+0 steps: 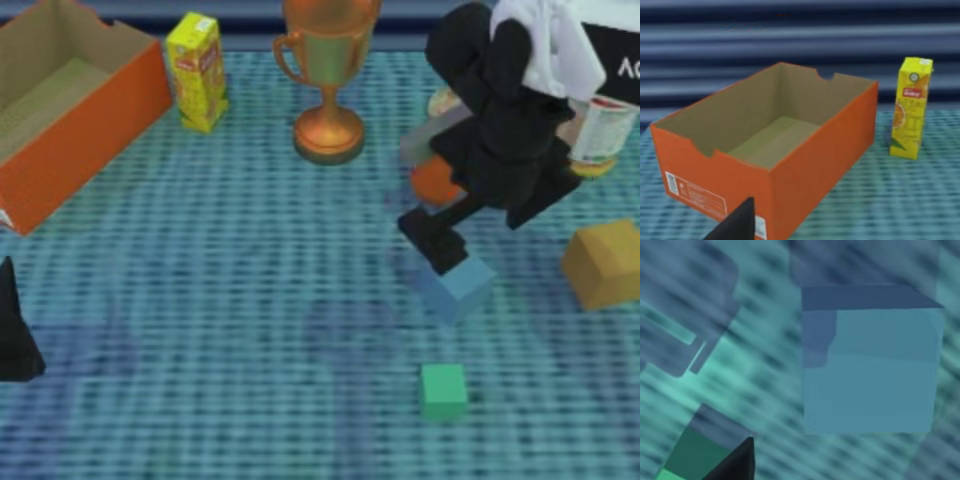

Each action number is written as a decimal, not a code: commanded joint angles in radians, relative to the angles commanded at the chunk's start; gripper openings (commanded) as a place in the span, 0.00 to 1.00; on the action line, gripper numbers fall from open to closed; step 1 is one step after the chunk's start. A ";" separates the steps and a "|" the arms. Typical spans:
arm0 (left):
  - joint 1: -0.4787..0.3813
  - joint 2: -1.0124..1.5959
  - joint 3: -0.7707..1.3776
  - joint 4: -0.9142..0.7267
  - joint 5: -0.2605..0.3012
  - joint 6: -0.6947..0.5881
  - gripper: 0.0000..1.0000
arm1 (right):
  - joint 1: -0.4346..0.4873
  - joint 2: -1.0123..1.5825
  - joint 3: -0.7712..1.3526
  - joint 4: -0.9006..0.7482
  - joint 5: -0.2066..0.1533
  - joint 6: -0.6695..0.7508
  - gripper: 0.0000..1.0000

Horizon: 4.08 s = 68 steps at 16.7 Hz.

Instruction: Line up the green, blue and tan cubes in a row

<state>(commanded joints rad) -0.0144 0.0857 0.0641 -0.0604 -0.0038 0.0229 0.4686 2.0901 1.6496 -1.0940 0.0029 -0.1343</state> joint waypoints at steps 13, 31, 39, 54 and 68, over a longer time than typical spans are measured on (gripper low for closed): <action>0.034 -0.086 -0.064 0.060 0.004 -0.023 1.00 | 0.018 0.118 0.003 0.078 0.000 -0.006 1.00; 0.034 -0.086 -0.064 0.060 0.004 -0.023 1.00 | 0.020 0.196 -0.101 0.261 0.001 -0.002 0.32; 0.034 -0.086 -0.064 0.060 0.004 -0.023 1.00 | 0.020 0.196 -0.101 0.261 0.001 -0.002 0.00; 0.034 -0.086 -0.064 0.060 0.004 -0.023 1.00 | 0.027 0.077 0.039 0.022 -0.003 -0.002 0.00; 0.034 -0.086 -0.064 0.060 0.004 -0.023 1.00 | 0.214 0.007 -0.046 0.017 0.006 0.523 0.00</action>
<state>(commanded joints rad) 0.0200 0.0000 0.0000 0.0000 0.0000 0.0000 0.6825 2.0976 1.6041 -1.0767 0.0093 0.3888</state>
